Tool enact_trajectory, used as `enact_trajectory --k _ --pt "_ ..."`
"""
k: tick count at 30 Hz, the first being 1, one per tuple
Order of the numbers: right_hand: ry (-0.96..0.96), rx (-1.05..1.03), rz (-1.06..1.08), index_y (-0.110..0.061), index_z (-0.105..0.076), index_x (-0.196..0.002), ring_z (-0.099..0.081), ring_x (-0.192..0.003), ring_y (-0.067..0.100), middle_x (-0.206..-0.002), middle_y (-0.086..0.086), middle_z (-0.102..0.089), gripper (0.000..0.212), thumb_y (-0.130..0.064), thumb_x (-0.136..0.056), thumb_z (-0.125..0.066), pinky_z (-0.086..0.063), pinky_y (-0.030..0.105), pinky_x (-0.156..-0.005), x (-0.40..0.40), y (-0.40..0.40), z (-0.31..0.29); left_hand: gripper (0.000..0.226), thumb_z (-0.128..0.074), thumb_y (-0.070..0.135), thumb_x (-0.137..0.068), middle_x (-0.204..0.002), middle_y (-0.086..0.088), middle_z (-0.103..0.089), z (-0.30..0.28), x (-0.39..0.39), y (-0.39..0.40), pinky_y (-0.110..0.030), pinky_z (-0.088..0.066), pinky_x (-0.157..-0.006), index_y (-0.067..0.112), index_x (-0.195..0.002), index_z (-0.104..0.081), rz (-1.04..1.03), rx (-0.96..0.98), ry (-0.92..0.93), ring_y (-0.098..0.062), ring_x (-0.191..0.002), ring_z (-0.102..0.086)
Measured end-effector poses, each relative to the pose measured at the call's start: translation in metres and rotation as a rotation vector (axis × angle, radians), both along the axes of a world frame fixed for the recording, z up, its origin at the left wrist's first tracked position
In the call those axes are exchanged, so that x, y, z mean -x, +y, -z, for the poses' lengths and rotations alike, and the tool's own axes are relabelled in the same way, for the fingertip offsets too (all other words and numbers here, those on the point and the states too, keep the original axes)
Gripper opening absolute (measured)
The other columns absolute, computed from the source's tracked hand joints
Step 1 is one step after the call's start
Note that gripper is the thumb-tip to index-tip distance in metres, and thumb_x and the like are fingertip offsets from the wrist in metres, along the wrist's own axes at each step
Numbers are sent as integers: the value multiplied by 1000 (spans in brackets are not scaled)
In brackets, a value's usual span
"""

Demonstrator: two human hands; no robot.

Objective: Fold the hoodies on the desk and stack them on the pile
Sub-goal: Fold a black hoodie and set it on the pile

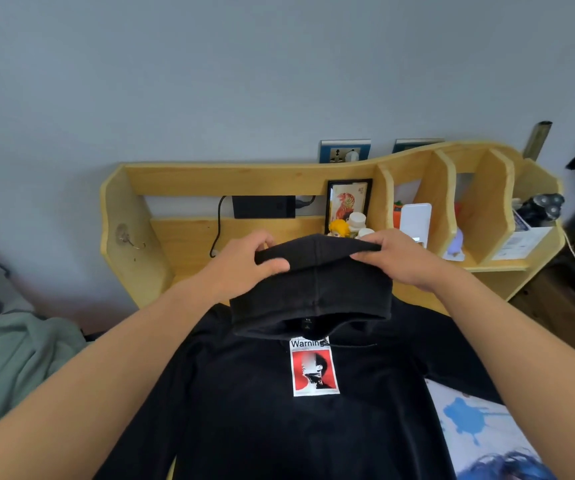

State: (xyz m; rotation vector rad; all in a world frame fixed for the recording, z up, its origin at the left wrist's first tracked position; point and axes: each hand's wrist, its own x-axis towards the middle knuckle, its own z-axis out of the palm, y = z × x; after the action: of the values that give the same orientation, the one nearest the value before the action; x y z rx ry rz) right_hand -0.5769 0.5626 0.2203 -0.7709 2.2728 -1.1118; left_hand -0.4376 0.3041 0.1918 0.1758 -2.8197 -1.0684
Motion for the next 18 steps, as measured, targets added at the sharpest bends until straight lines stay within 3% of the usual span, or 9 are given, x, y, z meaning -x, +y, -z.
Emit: enact_trajectory --k 2,4,6,8,12,14,16,18 --pt "28 16 2 -22 -77 -107 -73 -93 13 -99 -4 -77 16 -24 -99 -64 -59 31 -86 3 2 0 28 -77 36 -89 -104 13 -68 6 -4 -9 -20 -53 -77 30 -112 -62 109 -8 -234 -3 -92 -65" --pt "53 48 22 -23 -78 -107 -72 -94 13 -100 -4 -77 16 -24 -99 -63 -58 32 -88 5 3 1 9 -72 28 -93 -96 8 -73 17 -7 -21 -22 -55 -78 28 -102 -69 153 109 -433 -11 -89 -70" --pt "66 31 5 -23 -79 -104 -71 -94 13 -98 -4 -77 15 -23 -98 -65 -58 34 -89 6 4 3 15 -62 30 -101 -79 0 -70 25 -9 -28 -21 -51 -62 20 -97 -71 1 121 -445 -11 -67 -67" --pt "62 -3 -29 -21 -79 -102 -71 -94 15 -97 -1 -77 11 -21 -95 -69 -58 38 -91 8 7 7 23 -54 32 -105 -71 0 -61 25 -7 -29 -21 -39 -49 16 -94 -68 -197 -23 -356 -9 -54 -55" --pt "32 -71 -105 -19 -73 -107 -71 -96 15 -102 0 -75 17 -17 -90 -75 -59 37 -88 13 13 8 20 -54 25 -106 -114 6 -67 20 -12 -21 -22 -43 -84 23 -119 -69 -195 -325 -168 -9 -106 -62" --pt "39 -147 -135 -20 -72 -106 -71 -94 15 -101 -2 -75 18 -16 -89 -76 -59 31 -83 17 16 7 17 -65 15 -99 -111 1 -74 18 -18 -22 -32 -49 -96 20 -112 -73 -142 -435 -169 -17 -109 -66" --pt "15 -190 -153 -19 -73 -104 -73 -92 15 -97 -3 -77 16 -18 -89 -77 -58 28 -80 19 20 5 19 -72 8 -92 -112 -8 -74 16 -23 -24 -45 -51 -104 10 -110 -71 -31 -504 -296 -27 -110 -69" --pt "-53 -163 -148 -18 -75 -105 -74 -92 15 -97 -3 -78 17 -24 -90 -76 -59 29 -83 19 22 4 26 -70 9 -94 -121 -9 -73 16 -28 -23 -45 -49 -108 6 -120 -67 99 -581 -447 -28 -116 -67"
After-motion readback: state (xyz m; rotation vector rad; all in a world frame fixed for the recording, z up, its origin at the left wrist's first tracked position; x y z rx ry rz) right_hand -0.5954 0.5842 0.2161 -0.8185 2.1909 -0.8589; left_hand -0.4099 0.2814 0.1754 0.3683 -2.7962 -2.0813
